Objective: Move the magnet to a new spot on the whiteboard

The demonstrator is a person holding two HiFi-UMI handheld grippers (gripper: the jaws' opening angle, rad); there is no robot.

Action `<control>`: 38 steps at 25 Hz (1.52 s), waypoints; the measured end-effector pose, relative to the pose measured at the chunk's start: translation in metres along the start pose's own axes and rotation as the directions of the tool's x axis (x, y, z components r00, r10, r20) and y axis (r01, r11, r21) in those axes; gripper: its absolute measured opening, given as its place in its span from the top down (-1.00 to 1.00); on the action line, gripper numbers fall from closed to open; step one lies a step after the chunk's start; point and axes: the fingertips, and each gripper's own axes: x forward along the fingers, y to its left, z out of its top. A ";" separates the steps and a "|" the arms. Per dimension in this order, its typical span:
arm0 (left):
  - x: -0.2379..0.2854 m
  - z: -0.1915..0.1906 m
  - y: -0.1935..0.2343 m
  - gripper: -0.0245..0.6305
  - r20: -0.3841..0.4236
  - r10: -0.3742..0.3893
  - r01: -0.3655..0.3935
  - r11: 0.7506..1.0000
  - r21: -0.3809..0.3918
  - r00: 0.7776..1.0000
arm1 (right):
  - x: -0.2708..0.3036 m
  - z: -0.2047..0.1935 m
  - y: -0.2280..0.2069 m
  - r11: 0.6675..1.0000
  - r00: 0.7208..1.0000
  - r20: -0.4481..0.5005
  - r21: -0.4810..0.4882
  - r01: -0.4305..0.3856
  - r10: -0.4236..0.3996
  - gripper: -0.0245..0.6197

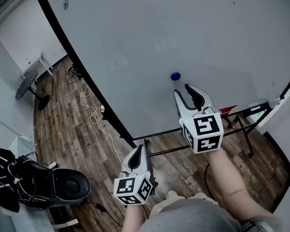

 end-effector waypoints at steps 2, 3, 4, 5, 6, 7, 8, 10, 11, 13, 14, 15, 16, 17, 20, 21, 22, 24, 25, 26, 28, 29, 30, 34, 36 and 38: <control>-0.001 -0.003 -0.009 0.92 -0.004 0.001 -0.001 1.000 0.004 1.000 | -0.012 -0.011 0.000 0.999 0.999 -0.013 0.012 -0.035 0.036 0.49; -0.002 -0.006 -0.015 0.92 -0.007 0.002 -0.002 1.000 0.008 1.000 | -0.020 -0.017 -0.001 0.999 0.999 -0.017 0.022 -0.049 0.049 0.51; -0.003 -0.009 -0.022 0.92 -0.010 0.003 -0.002 1.000 0.011 1.000 | -0.029 -0.023 -0.003 0.998 0.998 -0.020 0.034 -0.056 0.057 0.53; -0.004 -0.012 -0.028 0.92 -0.012 0.003 -0.003 1.000 0.013 1.000 | -0.038 -0.030 -0.005 0.997 0.998 -0.023 0.044 -0.056 0.057 0.58; -0.006 -0.014 -0.034 0.92 -0.012 0.004 -0.004 1.000 0.013 1.000 | -0.048 -0.037 -0.008 0.997 0.998 -0.026 0.051 -0.054 0.056 0.64; -0.008 -0.016 -0.040 0.92 -0.012 0.006 -0.005 1.000 0.012 1.000 | -0.057 -0.042 -0.009 0.997 0.998 -0.030 0.055 -0.054 0.056 0.70; -0.010 -0.018 -0.046 0.92 -0.010 0.007 -0.007 1.000 0.009 1.000 | -0.067 -0.046 -0.010 0.997 0.998 -0.034 0.057 -0.058 0.060 0.72; -0.017 -0.019 -0.058 0.92 -0.005 0.011 -0.011 1.000 0.002 1.000 | -0.085 -0.052 -0.010 0.996 0.996 -0.044 0.055 -0.073 0.075 0.78; -0.021 -0.021 -0.064 0.92 -0.002 0.012 -0.012 1.000 0.000 1.000 | -0.095 -0.055 -0.009 0.995 0.995 -0.049 0.053 -0.081 0.084 0.81; -0.028 -0.024 -0.076 0.92 0.002 0.014 -0.014 1.000 -0.001 1.000 | -0.115 -0.059 -0.011 0.994 0.994 -0.054 0.053 -0.096 0.098 0.87; -0.031 -0.027 -0.083 0.92 0.002 0.016 -0.016 1.000 0.000 1.000 | -0.125 -0.061 -0.013 0.993 0.993 -0.053 0.057 -0.101 0.104 0.89; -0.034 -0.030 -0.090 0.92 0.002 0.018 -0.018 1.000 0.002 1.000 | -0.135 -0.063 -0.016 0.993 0.993 -0.052 0.060 -0.105 0.108 0.91; -0.037 -0.033 -0.097 0.92 0.001 0.021 -0.021 1.000 0.003 1.000 | -0.144 -0.065 -0.019 0.992 0.992 -0.052 0.063 -0.109 0.112 0.91; -0.040 -0.036 -0.104 0.92 0.001 0.022 -0.022 1.000 0.003 1.000 | -0.154 -0.068 -0.022 0.992 0.992 -0.054 0.066 -0.112 0.115 0.91; -0.054 -0.043 -0.126 0.92 0.006 0.025 -0.025 1.000 0.005 1.000 | -0.183 -0.078 -0.029 0.990 0.990 -0.069 0.081 -0.119 0.124 0.92; -0.059 -0.046 -0.132 0.92 0.009 0.026 -0.027 1.000 0.005 1.000 | -0.192 -0.083 -0.031 0.989 0.989 -0.075 0.089 -0.121 0.128 0.92; -0.065 -0.048 -0.138 0.92 0.012 0.029 -0.029 1.000 0.004 1.000 | -0.202 -0.087 -0.032 0.987 0.988 -0.081 0.097 -0.125 0.133 0.92; -0.076 -0.054 -0.150 0.92 0.013 0.034 -0.034 0.999 0.003 0.999 | -0.221 -0.097 -0.031 0.984 0.984 -0.095 0.109 -0.141 0.152 0.92; -0.082 -0.057 -0.155 0.92 0.012 0.039 -0.039 0.999 0.003 0.999 | -0.230 -0.102 -0.031 0.982 0.981 -0.103 0.112 -0.151 0.163 0.92; -0.088 -0.061 -0.161 0.92 0.011 0.043 -0.043 0.999 0.003 0.999 | -0.240 -0.107 -0.030 0.981 0.979 -0.112 0.114 -0.159 0.171 0.92; -0.099 -0.068 -0.170 0.92 0.009 0.050 -0.050 0.999 0.002 0.999 | -0.257 -0.116 -0.028 0.979 0.975 -0.127 0.117 -0.169 0.183 0.92; -0.104 -0.071 -0.175 0.92 0.010 0.049 -0.049 0.999 0.003 0.999 | -0.265 -0.120 -0.026 0.978 0.973 -0.132 0.118 -0.174 0.189 0.92; -0.110 -0.074 -0.180 0.92 0.011 0.046 -0.046 0.999 0.005 0.999 | -0.274 -0.123 -0.024 0.977 0.971 -0.136 0.117 -0.180 0.195 0.92; -0.129 -0.086 -0.200 0.92 0.008 0.034 -0.034 0.999 0.013 0.999 | -0.305 -0.130 -0.019 0.974 0.969 -0.134 0.116 -0.194 0.209 0.92; -0.136 -0.092 -0.210 0.92 0.003 0.032 -0.032 0.999 0.012 0.999 | -0.318 -0.132 -0.018 0.972 0.968 -0.131 0.125 -0.197 0.213 0.92; -0.144 -0.097 -0.217 0.92 0.002 0.031 -0.031 0.999 0.012 1.000 | -0.329 -0.133 -0.017 0.972 0.968 -0.129 0.130 -0.197 0.214 0.92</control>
